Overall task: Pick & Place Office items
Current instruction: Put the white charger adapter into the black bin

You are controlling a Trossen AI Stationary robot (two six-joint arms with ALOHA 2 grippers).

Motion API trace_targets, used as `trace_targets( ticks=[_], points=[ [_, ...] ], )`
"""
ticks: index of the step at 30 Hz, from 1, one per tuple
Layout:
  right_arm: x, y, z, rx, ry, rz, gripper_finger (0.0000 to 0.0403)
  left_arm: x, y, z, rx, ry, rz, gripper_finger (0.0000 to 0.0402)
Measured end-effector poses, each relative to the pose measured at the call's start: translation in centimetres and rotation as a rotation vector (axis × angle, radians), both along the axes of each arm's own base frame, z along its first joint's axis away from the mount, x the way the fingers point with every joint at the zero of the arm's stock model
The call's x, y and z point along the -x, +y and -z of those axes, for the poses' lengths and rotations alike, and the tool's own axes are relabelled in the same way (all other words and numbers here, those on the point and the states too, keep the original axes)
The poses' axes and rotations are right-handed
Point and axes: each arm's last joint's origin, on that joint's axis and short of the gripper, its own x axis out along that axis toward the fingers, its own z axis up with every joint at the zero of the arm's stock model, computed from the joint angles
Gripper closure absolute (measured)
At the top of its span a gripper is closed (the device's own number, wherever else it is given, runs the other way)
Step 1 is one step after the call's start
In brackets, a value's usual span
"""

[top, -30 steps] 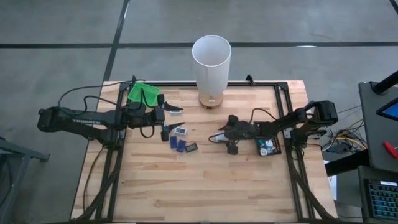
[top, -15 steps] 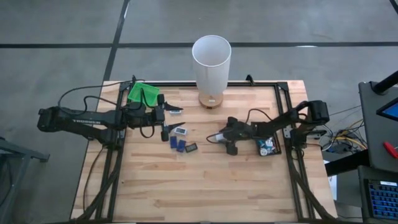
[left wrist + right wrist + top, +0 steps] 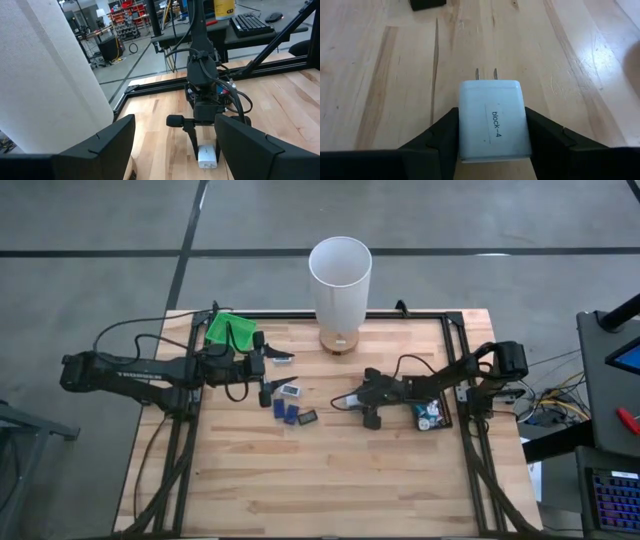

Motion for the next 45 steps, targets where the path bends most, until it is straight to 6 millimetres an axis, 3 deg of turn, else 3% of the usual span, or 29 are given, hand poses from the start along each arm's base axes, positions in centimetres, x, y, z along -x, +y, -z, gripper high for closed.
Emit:
trace_targets(
  ticks=[11, 16, 21, 35, 40, 45],
  points=[
    [0.0, 0.0, -0.4, -0.033, -0.018, 0.033, 0.0223, 0.0, 0.0, 0.0, 0.000, 0.000, -0.001, 0.0120],
    [0.1, 0.0, -2.6, -0.046, -0.063, 0.051, 0.0223, 0.0, 0.0, 0.0, 0.000, 0.000, -0.001, 0.0120],
    [1.0, -0.1, -6.1, -0.147, -0.062, 0.200, 0.0223, 0.0, 0.0, 0.0, 0.000, 0.001, -0.001, 0.0120],
    [6.5, 0.1, -15.7, -0.360, 0.126, 0.538, 0.0223, 0.0, 0.0, 0.1, 0.000, 0.008, -0.002, 0.0120],
    [9.0, 0.4, -17.2, -0.454, 0.266, 0.734, 0.0223, 0.0, 0.0, 0.1, 0.000, 0.009, -0.002, 0.0120],
    [10.8, 0.5, -16.9, -0.503, 0.368, 0.912, 0.0222, 0.0, 0.0, 0.1, 0.000, 0.008, -0.001, 0.0120]
  ],
)
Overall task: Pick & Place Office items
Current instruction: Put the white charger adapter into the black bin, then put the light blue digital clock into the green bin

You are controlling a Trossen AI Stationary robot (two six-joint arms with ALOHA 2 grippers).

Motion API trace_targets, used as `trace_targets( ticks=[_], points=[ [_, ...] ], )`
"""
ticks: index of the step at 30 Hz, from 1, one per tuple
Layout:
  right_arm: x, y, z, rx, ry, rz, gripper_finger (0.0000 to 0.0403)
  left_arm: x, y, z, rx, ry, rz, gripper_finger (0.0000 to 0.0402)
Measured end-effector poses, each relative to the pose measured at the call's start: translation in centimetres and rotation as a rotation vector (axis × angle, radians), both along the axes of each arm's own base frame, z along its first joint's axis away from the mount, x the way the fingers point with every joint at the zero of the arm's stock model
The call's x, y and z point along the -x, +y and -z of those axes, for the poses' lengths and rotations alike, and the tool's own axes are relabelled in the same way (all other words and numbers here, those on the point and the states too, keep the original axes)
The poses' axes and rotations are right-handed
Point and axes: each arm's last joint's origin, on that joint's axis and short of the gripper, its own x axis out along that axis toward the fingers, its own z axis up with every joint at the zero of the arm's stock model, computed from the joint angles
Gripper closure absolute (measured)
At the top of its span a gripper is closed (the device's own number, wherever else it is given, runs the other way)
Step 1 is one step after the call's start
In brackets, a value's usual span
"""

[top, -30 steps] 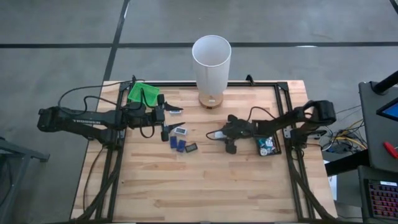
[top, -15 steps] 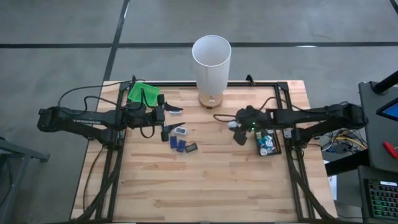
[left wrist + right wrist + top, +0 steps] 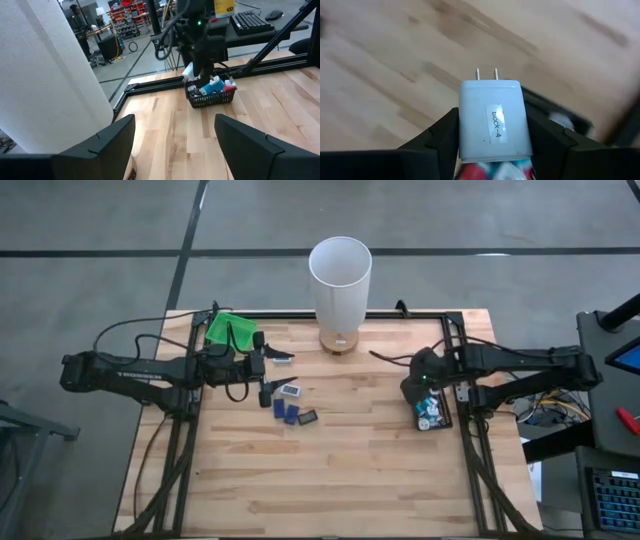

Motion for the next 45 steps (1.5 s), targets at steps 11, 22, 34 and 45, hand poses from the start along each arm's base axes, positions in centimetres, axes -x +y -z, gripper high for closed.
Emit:
trace_targets(
  ticks=[11, 22, 34, 45],
  points=[
    [2.3, 0.2, 4.7, -0.086, 0.160, 0.262, 0.0222, 0.0, 0.0, 0.0, 0.000, 0.003, 0.000, 0.0120],
    [2.3, 0.2, 7.3, -0.089, 0.134, 0.273, 0.0187, 0.0, 0.0, 0.0, 0.000, 0.004, 0.001, 0.0120],
    [1.9, 0.2, 5.8, -0.096, 0.083, 0.294, 0.0152, 0.0, 0.0, 0.1, 0.000, 0.005, 0.001, 0.0120],
    [1.9, 0.1, 4.4, -0.054, 0.033, 0.240, 0.0152, 0.0, 0.0, 0.1, 0.000, 0.006, 0.001, 0.0120]
  ],
)
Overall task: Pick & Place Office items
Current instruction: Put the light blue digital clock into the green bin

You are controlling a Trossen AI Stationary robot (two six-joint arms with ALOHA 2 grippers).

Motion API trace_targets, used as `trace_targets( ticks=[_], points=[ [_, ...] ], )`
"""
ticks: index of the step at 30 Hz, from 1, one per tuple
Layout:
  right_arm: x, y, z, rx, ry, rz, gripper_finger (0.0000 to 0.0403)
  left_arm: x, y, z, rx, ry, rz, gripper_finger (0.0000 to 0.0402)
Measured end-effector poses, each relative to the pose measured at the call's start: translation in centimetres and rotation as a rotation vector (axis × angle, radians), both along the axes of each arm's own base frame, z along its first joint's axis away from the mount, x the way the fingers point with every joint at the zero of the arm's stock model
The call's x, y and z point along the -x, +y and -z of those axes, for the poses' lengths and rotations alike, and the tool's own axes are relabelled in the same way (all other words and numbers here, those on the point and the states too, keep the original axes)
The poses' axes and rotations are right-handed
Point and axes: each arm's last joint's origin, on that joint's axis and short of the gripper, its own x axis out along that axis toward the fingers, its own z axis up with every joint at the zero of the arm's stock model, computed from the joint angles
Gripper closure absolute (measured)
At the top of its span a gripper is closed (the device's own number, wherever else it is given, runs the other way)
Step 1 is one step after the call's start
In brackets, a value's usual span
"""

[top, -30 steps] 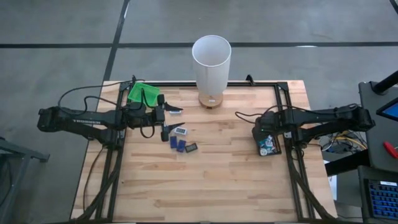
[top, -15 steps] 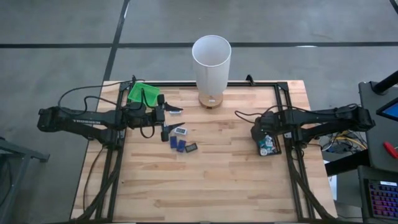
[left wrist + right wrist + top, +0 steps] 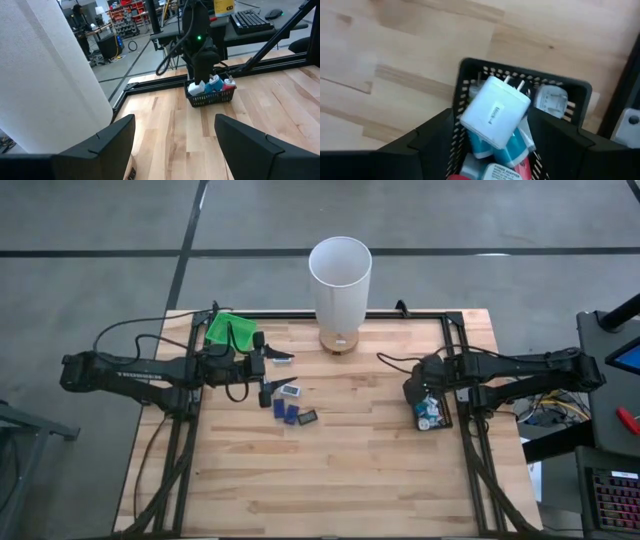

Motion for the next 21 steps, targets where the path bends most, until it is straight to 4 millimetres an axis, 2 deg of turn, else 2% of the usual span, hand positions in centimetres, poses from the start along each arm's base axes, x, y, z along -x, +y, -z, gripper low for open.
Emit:
trace_targets(
  ticks=[6, 10, 14, 21],
  points=[
    [-0.8, -0.1, -1.1, 0.063, -0.071, -0.131, 0.0151, 0.0, 0.0, 0.0, 0.000, 0.001, 0.000, 0.0120],
    [-1.5, -0.4, -1.7, 0.171, -0.112, -0.231, 0.0139, 0.0, 0.0, 0.0, 0.000, 0.001, -0.001, 0.0120],
    [-2.3, -0.6, -2.1, 0.277, -0.168, -0.289, 0.0130, 0.0, 0.0, 0.0, 0.000, 0.001, 0.000, 0.0120],
    [-3.3, -0.7, -2.7, 0.352, -0.241, -0.387, 0.0129, 0.0, 0.0, 0.0, 0.000, 0.001, 0.000, 0.0120]
  ],
)
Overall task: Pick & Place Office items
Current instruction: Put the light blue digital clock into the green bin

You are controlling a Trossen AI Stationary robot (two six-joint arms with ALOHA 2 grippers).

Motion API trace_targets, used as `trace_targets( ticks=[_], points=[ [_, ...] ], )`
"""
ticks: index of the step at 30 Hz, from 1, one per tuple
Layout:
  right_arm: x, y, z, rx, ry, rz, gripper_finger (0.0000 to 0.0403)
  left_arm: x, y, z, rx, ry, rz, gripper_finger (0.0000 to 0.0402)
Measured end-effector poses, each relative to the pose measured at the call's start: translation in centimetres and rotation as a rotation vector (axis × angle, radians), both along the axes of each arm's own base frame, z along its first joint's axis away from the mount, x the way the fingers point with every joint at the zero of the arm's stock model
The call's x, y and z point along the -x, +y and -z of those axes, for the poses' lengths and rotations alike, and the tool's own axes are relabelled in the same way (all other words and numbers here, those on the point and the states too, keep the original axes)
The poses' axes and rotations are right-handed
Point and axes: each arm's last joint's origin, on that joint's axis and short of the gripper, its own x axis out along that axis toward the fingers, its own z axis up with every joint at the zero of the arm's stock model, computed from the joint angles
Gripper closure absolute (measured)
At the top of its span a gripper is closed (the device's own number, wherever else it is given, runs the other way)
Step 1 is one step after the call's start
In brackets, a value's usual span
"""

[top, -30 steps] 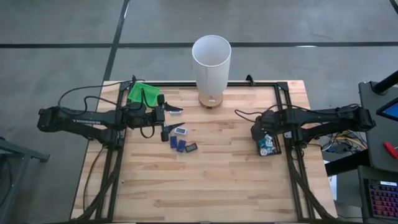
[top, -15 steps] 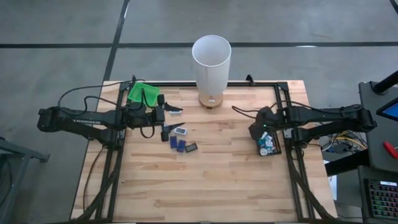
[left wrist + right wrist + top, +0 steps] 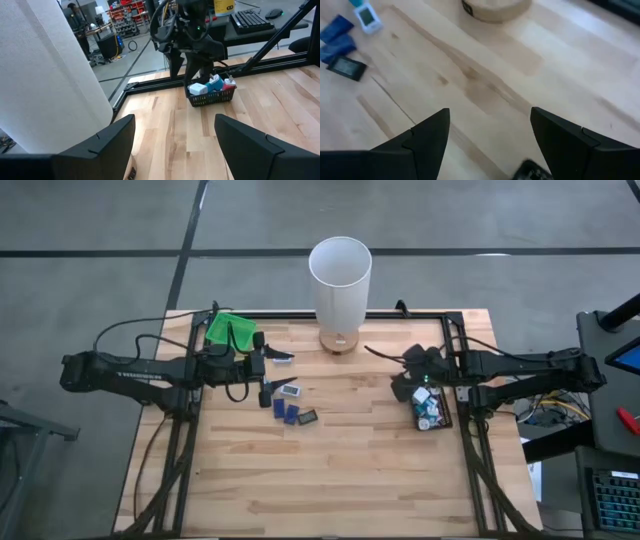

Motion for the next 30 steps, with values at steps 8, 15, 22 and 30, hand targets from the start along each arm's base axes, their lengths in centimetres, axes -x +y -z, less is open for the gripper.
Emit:
trace_targets(
  ticks=[8, 15, 22, 30],
  points=[
    [-1.3, -0.3, -1.0, 0.171, -0.146, -0.095, 0.0139, 0.0, 0.0, 0.0, 0.000, 0.000, 0.000, 0.0120],
    [-1.8, -1.3, -2.1, 0.299, -0.261, -0.155, 0.0140, 0.0, 0.0, 0.0, 0.000, 0.000, 0.000, 0.0120],
    [-2.6, -1.9, -2.2, 0.378, -0.376, -0.263, 0.0140, 0.0, 0.0, 0.0, 0.000, 0.000, 0.000, 0.0120],
    [-2.6, -2.7, -0.8, 0.464, -0.495, -0.354, 0.0140, 0.0, 0.0, 0.0, 0.000, 0.001, 0.000, 0.0120]
  ],
)
